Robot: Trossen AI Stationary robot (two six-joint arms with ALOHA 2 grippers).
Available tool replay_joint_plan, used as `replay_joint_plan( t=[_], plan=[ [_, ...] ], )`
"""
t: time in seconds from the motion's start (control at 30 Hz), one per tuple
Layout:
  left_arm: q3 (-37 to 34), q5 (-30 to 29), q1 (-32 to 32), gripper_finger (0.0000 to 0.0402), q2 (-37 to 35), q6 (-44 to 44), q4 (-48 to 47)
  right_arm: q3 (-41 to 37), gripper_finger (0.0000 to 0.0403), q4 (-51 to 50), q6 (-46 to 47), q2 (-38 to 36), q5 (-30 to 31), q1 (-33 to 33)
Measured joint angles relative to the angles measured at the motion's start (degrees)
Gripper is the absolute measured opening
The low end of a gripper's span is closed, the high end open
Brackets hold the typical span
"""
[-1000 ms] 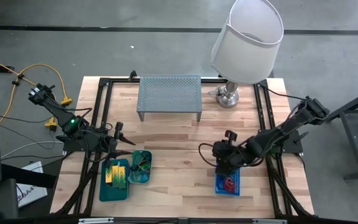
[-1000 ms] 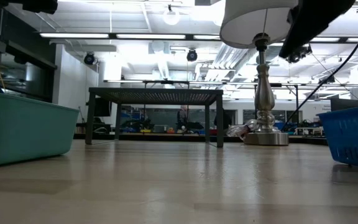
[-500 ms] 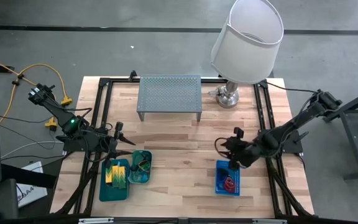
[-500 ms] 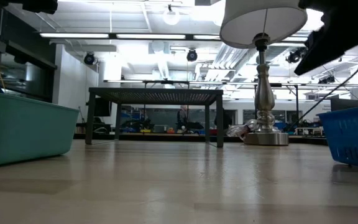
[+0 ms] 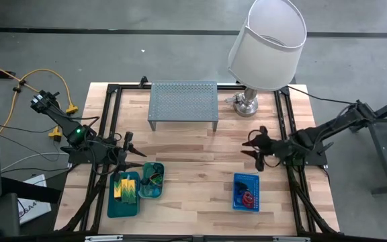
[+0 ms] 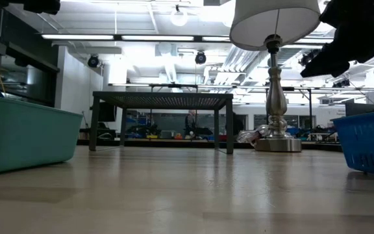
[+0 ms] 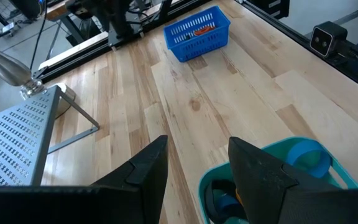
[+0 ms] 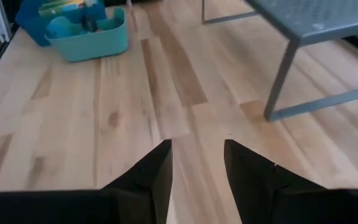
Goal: Pick & Place Office Desk Supplies
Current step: Put the light blue bin with box of crayons on the shelf
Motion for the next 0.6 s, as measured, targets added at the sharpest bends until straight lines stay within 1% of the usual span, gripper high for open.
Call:
replay_joint_plan(
  t=[0.17, 0.3, 0.37, 0.5, 0.6],
  plan=[
    [0.01, -0.01, -0.01, 0.0161, 0.00, 0.00, 0.00, -0.69, 0.0134, -0.54, -0.57, -3.53, 0.13, -1.81],
    [-0.01, 0.00, 0.01, 0.0161, 0.00, 0.00, 0.02, -0.68, 0.0134, -1.12, 3.77, -5.15, 0.24, -2.59],
    [0.00, -0.01, 0.01, 0.0161, 0.00, 0.00, 0.00, -0.67, 0.0134, -1.22, 4.10, -5.84, 0.34, -3.01],
    [0.01, 0.01, 0.01, 0.0161, -0.02, 0.00, 0.02, -0.67, 0.0134, -1.88, 0.41, -7.23, 0.61, -3.78],
    [0.01, 0.01, 0.00, 0.0161, 0.00, 0.00, 0.02, -0.70, 0.0134, -1.76, -2.01, -9.57, 0.61, -4.03]
  ],
)
